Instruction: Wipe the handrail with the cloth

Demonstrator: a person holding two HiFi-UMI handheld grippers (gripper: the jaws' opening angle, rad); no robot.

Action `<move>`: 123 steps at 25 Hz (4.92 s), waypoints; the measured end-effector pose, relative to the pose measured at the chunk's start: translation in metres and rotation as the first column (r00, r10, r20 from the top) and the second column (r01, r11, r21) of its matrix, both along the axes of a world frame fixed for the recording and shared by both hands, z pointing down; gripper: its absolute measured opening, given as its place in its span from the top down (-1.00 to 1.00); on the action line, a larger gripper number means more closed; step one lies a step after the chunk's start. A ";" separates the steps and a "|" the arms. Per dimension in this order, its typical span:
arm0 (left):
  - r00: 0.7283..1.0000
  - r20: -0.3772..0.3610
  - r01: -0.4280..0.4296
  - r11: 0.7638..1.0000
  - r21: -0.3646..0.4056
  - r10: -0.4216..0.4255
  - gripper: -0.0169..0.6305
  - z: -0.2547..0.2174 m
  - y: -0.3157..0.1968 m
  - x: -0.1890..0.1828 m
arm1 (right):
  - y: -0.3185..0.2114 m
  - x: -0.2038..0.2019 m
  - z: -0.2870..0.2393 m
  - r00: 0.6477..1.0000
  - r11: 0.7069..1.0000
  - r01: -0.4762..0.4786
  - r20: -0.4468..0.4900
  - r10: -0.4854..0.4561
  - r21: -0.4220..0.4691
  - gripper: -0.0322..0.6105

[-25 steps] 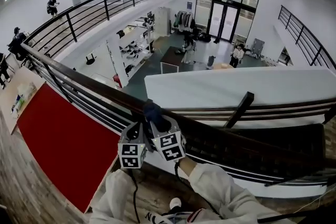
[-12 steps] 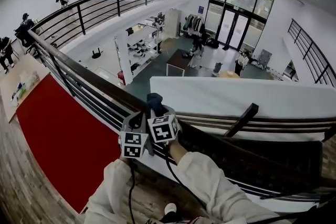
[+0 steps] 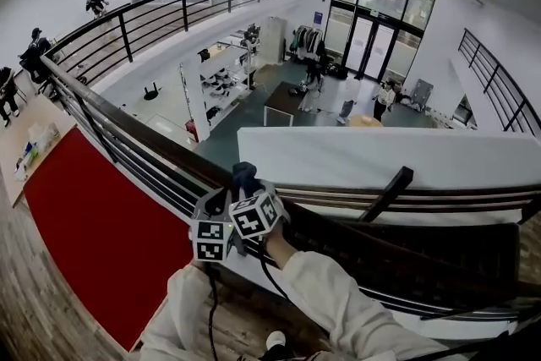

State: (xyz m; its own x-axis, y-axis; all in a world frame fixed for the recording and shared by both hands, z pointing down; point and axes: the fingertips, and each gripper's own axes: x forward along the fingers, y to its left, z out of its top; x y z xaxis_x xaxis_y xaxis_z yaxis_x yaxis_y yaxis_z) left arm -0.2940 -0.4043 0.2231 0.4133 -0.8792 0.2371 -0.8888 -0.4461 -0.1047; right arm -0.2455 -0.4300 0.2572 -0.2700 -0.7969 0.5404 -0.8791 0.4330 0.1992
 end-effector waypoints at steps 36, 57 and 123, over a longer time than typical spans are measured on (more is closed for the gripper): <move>0.964 0.004 -0.266 0.963 -0.050 0.266 0.94 0.004 0.068 0.144 | 0.106 0.159 0.001 0.970 0.971 -0.238 0.044 0.239 -0.019 0.62; 0.920 -0.034 -0.392 0.918 -0.063 0.390 0.94 0.010 0.152 0.279 | 0.188 0.286 -0.004 0.942 0.942 -0.336 0.021 0.336 0.007 0.61; 0.733 -0.055 -0.679 0.727 -0.105 0.678 0.94 0.006 0.428 0.675 | 0.465 0.681 -0.003 0.830 0.830 -0.558 0.046 0.556 0.026 0.61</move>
